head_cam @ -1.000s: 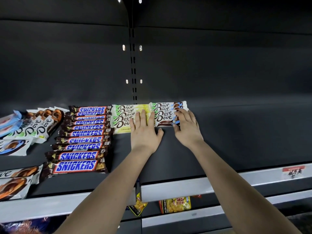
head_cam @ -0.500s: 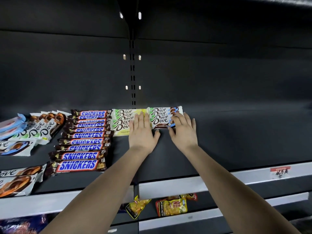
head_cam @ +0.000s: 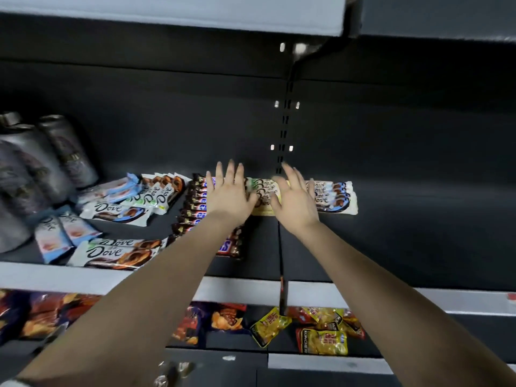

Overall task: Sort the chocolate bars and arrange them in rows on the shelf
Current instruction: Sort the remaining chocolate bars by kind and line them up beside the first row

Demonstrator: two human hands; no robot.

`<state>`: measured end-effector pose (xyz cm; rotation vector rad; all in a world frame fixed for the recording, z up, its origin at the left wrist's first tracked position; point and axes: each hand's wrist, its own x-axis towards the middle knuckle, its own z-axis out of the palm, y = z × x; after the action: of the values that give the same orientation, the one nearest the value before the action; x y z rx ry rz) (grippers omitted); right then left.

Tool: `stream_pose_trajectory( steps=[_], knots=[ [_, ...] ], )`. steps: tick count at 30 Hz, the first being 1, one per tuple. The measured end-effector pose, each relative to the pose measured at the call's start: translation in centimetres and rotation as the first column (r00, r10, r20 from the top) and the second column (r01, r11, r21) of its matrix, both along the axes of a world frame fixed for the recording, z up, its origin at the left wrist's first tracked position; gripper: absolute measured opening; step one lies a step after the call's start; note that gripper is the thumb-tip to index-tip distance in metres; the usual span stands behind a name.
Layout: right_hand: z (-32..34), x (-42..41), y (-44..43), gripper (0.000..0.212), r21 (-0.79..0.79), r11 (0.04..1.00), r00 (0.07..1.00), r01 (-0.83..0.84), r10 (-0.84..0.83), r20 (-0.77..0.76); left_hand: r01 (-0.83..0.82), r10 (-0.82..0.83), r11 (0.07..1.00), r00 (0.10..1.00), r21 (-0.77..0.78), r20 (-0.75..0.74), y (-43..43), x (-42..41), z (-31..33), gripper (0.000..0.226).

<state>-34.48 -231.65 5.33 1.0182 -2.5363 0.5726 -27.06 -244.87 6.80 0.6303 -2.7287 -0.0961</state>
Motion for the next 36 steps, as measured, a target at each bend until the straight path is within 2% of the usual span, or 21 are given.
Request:
stream_pose_trajectory(
  steps=[11,19,29,36],
  knots=[
    [1.7,7.9,-12.4,0.039,-0.003,0.957,0.957,-0.290,0.290,-0.013,-0.245,0.245,0.969,0.970,0.028,0.004,-10.3,10.1,0.8,0.067],
    [1.4,12.4,-18.7,0.043,0.034,0.910,0.910,-0.414,0.415,-0.013,-0.380,0.378,0.924,0.925,0.045,0.045,-15.4,16.6,-0.1,0.068],
    [-1.0,15.3,-23.8,0.045,0.114,0.870,0.877,-0.480,0.476,0.059,-0.417,0.412,0.907,0.907,0.053,0.092,-19.4,20.0,-2.1,0.062],
    [-2.2,13.6,-24.5,0.059,0.267,0.884,0.923,-0.383,0.359,0.136,-0.362,0.352,0.926,0.931,0.108,0.098,-20.9,19.3,-3.0,0.066]
  ],
)
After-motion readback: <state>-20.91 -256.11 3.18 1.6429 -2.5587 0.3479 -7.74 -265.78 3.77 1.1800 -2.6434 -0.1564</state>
